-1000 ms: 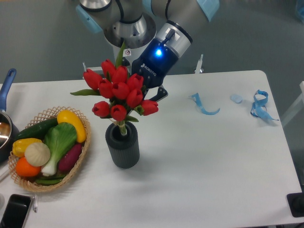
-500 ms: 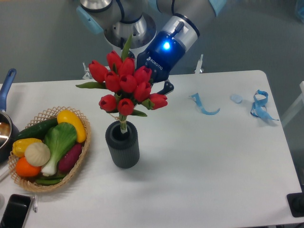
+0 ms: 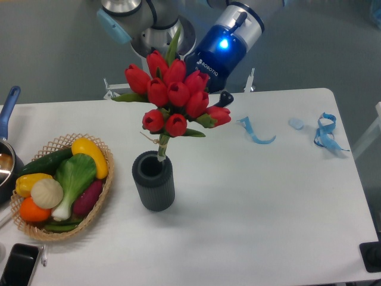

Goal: Pick up the flowers from the vase
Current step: 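Carry the tulip bouquet away from the vase toward the blue ribbons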

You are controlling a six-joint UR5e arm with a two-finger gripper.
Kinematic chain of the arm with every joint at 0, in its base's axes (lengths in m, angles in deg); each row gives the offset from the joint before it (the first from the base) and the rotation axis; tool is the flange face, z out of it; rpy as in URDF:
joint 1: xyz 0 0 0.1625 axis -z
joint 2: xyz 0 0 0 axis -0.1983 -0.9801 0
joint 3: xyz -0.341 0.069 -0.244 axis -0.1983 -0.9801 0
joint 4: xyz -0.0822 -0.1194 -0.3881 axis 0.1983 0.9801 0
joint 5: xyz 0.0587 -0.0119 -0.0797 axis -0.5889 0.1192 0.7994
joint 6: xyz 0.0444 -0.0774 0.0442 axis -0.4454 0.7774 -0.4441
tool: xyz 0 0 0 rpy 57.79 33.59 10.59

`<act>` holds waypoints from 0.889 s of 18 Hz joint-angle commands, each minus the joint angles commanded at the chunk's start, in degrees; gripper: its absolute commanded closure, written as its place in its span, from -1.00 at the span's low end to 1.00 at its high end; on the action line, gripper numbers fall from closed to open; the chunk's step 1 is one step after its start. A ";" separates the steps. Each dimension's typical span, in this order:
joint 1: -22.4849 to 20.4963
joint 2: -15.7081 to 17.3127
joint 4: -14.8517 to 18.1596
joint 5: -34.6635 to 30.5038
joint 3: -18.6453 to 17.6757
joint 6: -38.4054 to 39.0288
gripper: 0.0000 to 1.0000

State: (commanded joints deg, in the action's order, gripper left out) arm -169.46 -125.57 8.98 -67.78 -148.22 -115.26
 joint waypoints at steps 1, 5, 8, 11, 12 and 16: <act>0.00 -0.79 -0.61 -0.26 0.97 -0.09 0.05; -3.15 -4.92 -2.47 -0.70 4.83 -0.44 0.05; -4.83 -9.92 -4.13 -1.93 8.08 -2.37 0.05; -6.41 -12.22 -4.57 -5.00 10.28 -3.60 0.05; -7.11 -12.31 -4.84 -5.01 10.55 -3.60 0.05; -9.05 -12.40 -5.10 -5.01 10.56 -3.69 0.05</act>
State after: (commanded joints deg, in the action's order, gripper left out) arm -178.51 -137.97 3.88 -72.79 -137.67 -118.95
